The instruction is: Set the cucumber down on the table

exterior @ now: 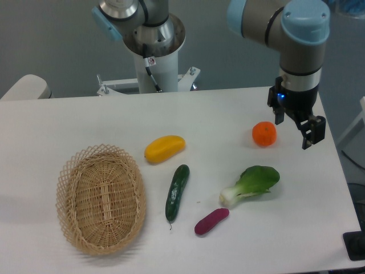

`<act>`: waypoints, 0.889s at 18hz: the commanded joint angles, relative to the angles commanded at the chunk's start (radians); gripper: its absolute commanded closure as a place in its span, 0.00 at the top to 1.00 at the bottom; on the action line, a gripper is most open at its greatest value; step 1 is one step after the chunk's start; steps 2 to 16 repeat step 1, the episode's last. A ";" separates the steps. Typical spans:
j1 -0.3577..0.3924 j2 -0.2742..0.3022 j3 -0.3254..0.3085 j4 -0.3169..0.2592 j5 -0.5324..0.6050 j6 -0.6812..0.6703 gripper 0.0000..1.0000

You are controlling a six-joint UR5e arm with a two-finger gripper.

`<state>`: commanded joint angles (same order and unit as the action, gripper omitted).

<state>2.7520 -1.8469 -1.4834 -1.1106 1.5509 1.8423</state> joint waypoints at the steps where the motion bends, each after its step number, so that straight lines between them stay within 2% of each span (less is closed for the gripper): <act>1: 0.000 0.000 0.000 0.000 0.000 0.000 1.00; 16: 0.000 0.000 0.000 0.000 0.000 0.000 1.00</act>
